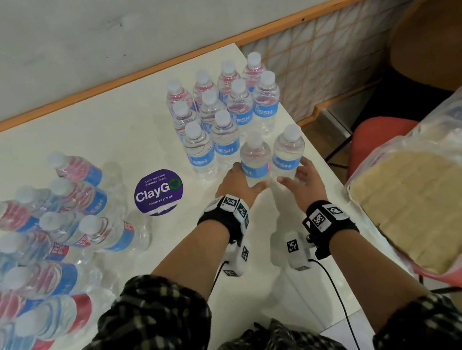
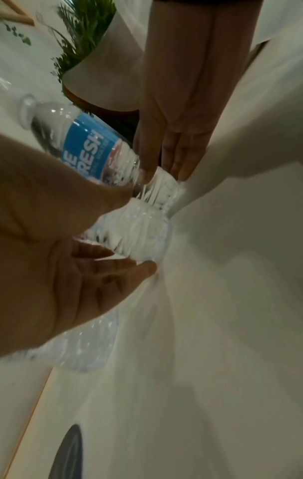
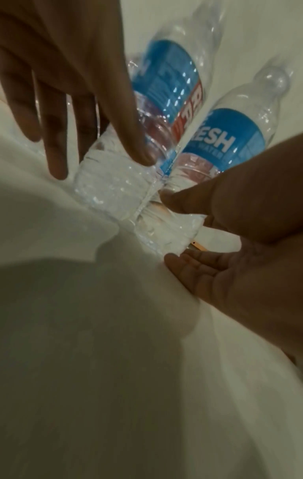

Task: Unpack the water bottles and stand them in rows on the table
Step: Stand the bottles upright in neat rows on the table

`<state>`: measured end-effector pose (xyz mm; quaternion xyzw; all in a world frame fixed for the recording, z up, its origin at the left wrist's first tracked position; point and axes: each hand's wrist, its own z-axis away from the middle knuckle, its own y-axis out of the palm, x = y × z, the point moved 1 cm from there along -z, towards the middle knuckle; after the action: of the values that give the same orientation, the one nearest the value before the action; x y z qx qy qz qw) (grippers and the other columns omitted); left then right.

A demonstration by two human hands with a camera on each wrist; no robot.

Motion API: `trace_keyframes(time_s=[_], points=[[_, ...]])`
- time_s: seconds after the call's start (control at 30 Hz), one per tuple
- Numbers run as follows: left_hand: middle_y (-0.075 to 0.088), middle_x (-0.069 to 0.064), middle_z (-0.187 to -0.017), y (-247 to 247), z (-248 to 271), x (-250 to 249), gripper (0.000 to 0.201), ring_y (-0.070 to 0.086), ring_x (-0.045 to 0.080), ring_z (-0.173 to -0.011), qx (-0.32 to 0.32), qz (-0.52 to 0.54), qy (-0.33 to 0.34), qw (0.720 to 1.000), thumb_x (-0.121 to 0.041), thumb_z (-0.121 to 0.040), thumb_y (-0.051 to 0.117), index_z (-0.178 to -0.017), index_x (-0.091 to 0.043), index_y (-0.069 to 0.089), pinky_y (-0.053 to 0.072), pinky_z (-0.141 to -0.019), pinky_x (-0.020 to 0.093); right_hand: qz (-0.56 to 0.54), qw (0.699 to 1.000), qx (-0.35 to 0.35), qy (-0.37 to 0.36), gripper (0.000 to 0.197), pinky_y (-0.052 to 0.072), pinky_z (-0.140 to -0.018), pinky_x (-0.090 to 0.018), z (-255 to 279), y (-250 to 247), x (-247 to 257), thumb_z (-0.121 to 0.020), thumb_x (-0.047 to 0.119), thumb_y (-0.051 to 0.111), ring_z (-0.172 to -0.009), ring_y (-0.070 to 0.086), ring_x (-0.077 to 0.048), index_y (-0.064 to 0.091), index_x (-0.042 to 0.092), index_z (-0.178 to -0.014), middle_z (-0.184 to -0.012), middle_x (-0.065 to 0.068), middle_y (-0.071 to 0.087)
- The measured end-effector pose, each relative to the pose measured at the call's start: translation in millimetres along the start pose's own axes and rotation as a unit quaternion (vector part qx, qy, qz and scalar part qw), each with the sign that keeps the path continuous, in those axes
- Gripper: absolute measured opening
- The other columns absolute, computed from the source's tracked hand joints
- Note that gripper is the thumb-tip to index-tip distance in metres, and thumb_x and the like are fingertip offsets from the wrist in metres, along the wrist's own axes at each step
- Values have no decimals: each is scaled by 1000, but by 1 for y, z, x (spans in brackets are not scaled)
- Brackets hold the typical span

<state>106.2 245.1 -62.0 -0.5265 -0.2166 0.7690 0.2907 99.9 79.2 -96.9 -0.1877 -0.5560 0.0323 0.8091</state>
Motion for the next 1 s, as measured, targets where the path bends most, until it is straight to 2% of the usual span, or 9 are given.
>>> trace_keyframes(time_s=[0.1, 0.23, 0.43, 0.6, 0.67, 0.73, 0.8, 0.87, 1.0], points=[[54, 13, -129, 8, -11, -14, 79, 53, 32, -119, -39, 25, -59, 997, -55, -73, 71, -128, -6, 43, 45, -95, 39, 8, 1000, -6, 2, 63, 45, -96, -33, -8, 0, 1, -80, 27, 72, -108, 56, -18, 42, 27, -136, -113, 2, 56], [52, 15, -128, 14, -24, -23, 75, 51, 32, -119, -45, 49, -96, 993, -51, -75, 72, -126, -3, 45, 44, -96, 39, -5, 1000, -18, 14, 65, 49, -96, -45, -21, 3, 2, -79, 32, 72, -103, 56, -17, 41, 34, -136, -122, 0, 55], [49, 16, -126, 20, -31, -30, 76, 51, 32, -118, -66, 35, -98, 992, -44, -73, 77, -126, -4, 41, 43, -94, 37, 13, 1000, -11, 8, 66, 50, -95, -46, -31, 1, 8, -81, 33, 71, -106, 54, -18, 39, 37, -139, -127, -6, 52], [50, 14, -129, 29, -32, -30, 75, 50, 30, -120, -63, 111, -158, 979, -43, -73, 76, -128, -3, 43, 44, -97, 38, 24, 1000, -9, 10, 63, 51, -93, -45, -37, 0, 10, -83, 32, 69, -99, 52, -15, 40, 38, -138, -118, 1, 50], [58, 12, -122, 32, -31, -26, 77, 58, 29, -112, -58, 150, -186, 969, -48, -70, 77, -125, -4, 45, 48, -95, 39, 26, 1000, -8, 7, 62, 51, -92, -46, -40, 1, 11, -83, 32, 69, -99, 52, -15, 41, 38, -138, -119, 0, 51], [66, 8, -104, 31, -31, -21, 72, 67, 23, -93, -49, 186, -206, 959, -52, -69, 76, -116, -4, 49, 53, -85, 32, 26, 1000, -9, 4, 61, 51, -92, -46, -42, 2, 11, -83, 32, 69, -99, 53, -16, 42, 39, -137, -118, -1, 51], [72, 8, -89, 28, -33, -20, 53, 70, 21, -81, -41, 181, -196, 963, -52, -73, 72, -93, -7, 55, 53, -79, 29, 25, 1000, -9, -1, 60, 51, -92, -47, -44, 4, 12, -83, 32, 69, -99, 54, -17, 42, 40, -136, -115, 0, 50], [74, 11, -85, 24, -36, -20, 44, 71, 25, -83, -42, 153, -174, 972, -52, -76, 69, -69, -13, 49, 55, -83, 37, 32, 999, -4, -7, 60, 51, -92, -46, -46, 5, 14, -83, 32, 68, -98, 54, -17, 42, 39, -137, -114, 0, 49], [74, 12, -85, 23, -47, -19, 43, 70, 26, -87, -54, 144, -167, 974, -52, -77, 67, -63, -16, 48, 54, -87, 43, 75, 997, 13, -22, 60, 50, -93, -43, -53, 6, 19, -84, 35, 66, -96, 53, -15, 39, 40, -138, -121, -6, 53]])
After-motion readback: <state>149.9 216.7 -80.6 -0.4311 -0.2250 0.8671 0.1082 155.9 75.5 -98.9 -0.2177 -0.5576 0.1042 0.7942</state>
